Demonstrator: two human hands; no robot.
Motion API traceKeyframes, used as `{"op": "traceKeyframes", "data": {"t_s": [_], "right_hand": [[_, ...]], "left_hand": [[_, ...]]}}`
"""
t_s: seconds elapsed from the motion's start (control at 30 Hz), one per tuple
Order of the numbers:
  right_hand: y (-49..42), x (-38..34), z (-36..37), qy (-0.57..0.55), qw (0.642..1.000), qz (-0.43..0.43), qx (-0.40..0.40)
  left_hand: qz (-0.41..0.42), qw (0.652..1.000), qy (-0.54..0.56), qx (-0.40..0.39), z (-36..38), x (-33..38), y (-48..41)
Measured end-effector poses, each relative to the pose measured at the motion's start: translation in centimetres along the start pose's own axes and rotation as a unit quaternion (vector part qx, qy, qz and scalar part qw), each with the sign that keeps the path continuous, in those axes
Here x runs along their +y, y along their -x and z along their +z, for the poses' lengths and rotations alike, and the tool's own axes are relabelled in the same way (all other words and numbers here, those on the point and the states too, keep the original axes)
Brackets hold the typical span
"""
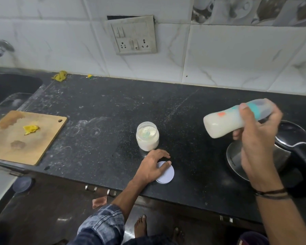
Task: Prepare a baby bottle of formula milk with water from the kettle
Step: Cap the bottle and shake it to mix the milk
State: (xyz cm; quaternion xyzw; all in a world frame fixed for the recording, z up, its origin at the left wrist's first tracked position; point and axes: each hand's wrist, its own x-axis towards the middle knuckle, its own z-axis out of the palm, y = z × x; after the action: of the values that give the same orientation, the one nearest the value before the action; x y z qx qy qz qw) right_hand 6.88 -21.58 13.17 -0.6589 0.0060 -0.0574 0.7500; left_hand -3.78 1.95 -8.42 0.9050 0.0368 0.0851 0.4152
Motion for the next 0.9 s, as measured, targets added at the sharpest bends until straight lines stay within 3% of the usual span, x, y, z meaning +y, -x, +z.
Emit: {"op": "traceKeyframes", "data": {"t_s": [0.13,0.27,0.4,0.57,0.7,0.83,0.9], "right_hand": [[0.8,1.6,0.3,0.07,0.991,0.03,-0.113],[0.7,1.7,-0.2,0.016,0.999,0.008,-0.045],[1.1,2.0,0.0,0.056,0.99,0.04,-0.122],[0.9,1.4,-0.6,0.005,1.0,-0.005,-0.012],[1.5,1.6,-0.4,0.063,0.991,0.033,-0.117],[1.1,0.9,-0.9,0.008,0.999,-0.015,-0.037],[0.8,0.5,-1.0,0.024,0.998,-0.023,-0.052]], "left_hand": [[0.002,1.0,0.004,-0.001,0.0,-0.1,0.0],[-0.001,1.0,0.002,-0.001,0.0,0.0,0.0],[0.0,1.0,0.005,-0.001,0.1,-0.3,0.0],[0.002,1.0,0.006,0.003,0.1,-0.1,0.0],[0.01,1.0,0.009,0.005,0.1,-0.2,0.1],[0.003,1.0,0.011,0.006,0.1,0.0,0.1],[0.003,1.0,0.01,0.005,0.1,-0.1,0.0]]}}
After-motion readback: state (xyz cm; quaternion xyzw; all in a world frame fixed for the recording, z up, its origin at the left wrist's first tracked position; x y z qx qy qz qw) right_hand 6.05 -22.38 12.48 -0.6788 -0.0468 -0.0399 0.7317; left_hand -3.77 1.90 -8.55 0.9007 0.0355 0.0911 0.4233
